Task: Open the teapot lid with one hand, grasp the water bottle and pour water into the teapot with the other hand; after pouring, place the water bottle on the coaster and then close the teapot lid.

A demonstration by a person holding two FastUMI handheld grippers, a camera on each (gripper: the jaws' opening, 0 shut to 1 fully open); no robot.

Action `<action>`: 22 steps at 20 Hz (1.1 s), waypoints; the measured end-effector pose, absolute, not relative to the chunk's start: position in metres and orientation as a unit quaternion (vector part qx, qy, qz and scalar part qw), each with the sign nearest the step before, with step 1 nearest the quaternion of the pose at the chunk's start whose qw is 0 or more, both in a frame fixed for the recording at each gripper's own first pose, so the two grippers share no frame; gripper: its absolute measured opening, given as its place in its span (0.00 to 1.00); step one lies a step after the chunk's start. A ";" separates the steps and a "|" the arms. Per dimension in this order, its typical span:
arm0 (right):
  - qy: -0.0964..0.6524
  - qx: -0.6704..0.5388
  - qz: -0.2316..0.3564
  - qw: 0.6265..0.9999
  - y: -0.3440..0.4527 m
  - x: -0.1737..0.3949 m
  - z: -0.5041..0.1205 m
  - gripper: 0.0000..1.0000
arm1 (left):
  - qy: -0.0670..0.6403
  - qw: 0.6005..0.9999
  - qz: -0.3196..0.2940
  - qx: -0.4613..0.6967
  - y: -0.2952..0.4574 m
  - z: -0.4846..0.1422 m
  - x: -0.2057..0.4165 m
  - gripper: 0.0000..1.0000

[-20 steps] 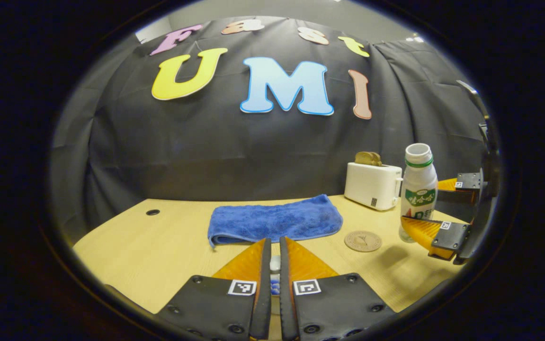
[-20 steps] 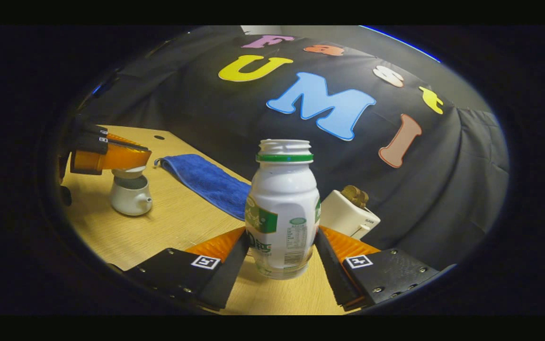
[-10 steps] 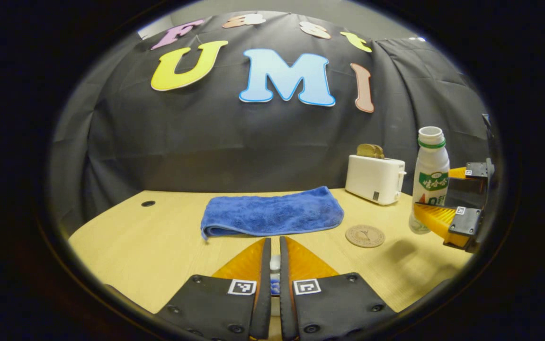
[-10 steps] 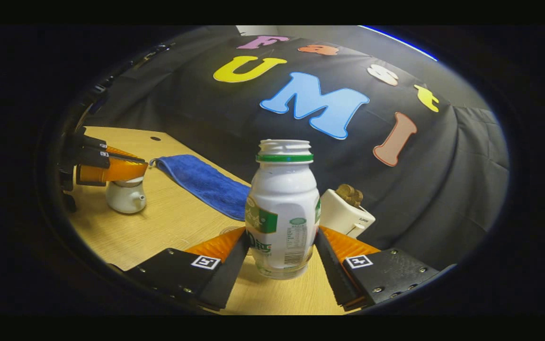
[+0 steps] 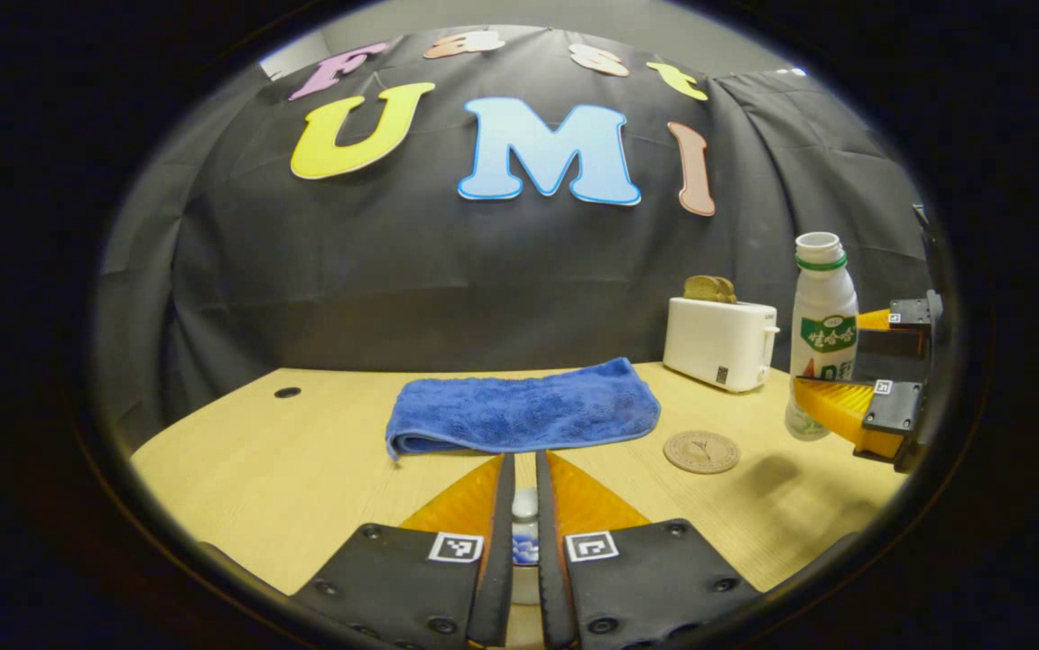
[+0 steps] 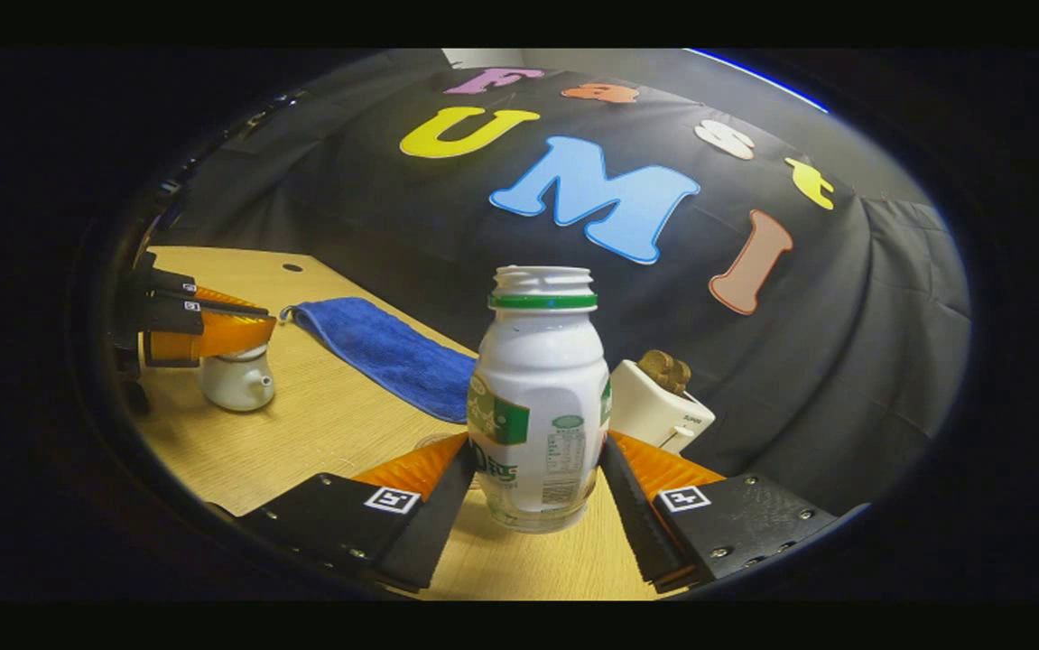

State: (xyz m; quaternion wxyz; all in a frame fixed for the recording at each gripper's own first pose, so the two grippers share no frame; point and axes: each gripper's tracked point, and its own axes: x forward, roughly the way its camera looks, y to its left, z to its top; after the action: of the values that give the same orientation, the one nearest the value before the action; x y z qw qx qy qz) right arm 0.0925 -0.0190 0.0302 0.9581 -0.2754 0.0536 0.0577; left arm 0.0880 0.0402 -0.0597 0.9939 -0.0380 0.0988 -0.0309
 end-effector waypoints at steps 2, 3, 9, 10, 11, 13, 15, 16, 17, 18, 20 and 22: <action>0.054 -0.271 0.059 0.959 -0.018 0.093 0.032 0.81 | 0.092 0.994 -0.033 -0.042 0.039 -0.056 0.088 0.31; 0.054 -0.268 0.059 0.960 -0.019 0.094 0.032 0.81 | 0.090 0.994 -0.034 -0.043 0.038 -0.053 0.086 0.31; 0.070 -0.223 0.075 0.970 -0.014 0.096 0.027 0.81 | 0.072 0.995 -0.042 -0.053 0.039 -0.034 0.073 0.31; 0.075 -0.213 0.078 0.971 -0.014 0.097 0.025 0.81 | 0.069 0.995 -0.043 -0.054 0.040 -0.029 0.071 0.24; 0.078 -0.204 0.082 0.972 -0.012 0.098 0.025 0.81 | 0.065 0.996 -0.042 -0.054 0.041 -0.026 0.067 0.32; 0.082 -0.187 0.088 0.975 -0.008 0.104 0.022 0.81 | 0.060 0.996 -0.042 -0.057 0.044 -0.018 0.060 0.32; 0.085 -0.170 0.096 0.977 0.001 0.120 0.026 0.81 | 0.057 0.995 -0.044 -0.062 0.048 -0.012 0.055 0.32; 0.087 -0.160 0.100 0.978 0.006 0.129 0.028 0.81 | 0.058 0.995 -0.043 -0.064 0.050 -0.012 0.052 0.31; 0.089 -0.149 0.104 0.979 0.009 0.134 0.028 0.81 | 0.057 0.995 -0.043 -0.066 0.052 -0.012 0.049 0.32; 0.092 -0.136 0.107 0.981 0.013 0.141 0.027 0.81 | 0.056 0.995 -0.042 -0.067 0.054 -0.010 0.047 0.31; 0.098 -0.116 0.112 0.982 0.019 0.154 0.024 0.81 | 0.054 0.996 -0.038 -0.066 0.060 -0.010 0.042 0.32; 0.108 -0.102 0.113 0.983 0.021 0.165 0.017 0.81 | 0.054 0.996 -0.035 -0.063 0.063 -0.012 0.039 0.32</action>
State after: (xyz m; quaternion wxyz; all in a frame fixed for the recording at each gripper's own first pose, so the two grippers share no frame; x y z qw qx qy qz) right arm 0.1652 0.0214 0.0175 0.9826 -0.1016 0.1077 0.1125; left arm 0.0385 0.0633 -0.0120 0.9959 -0.0633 0.0543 -0.0352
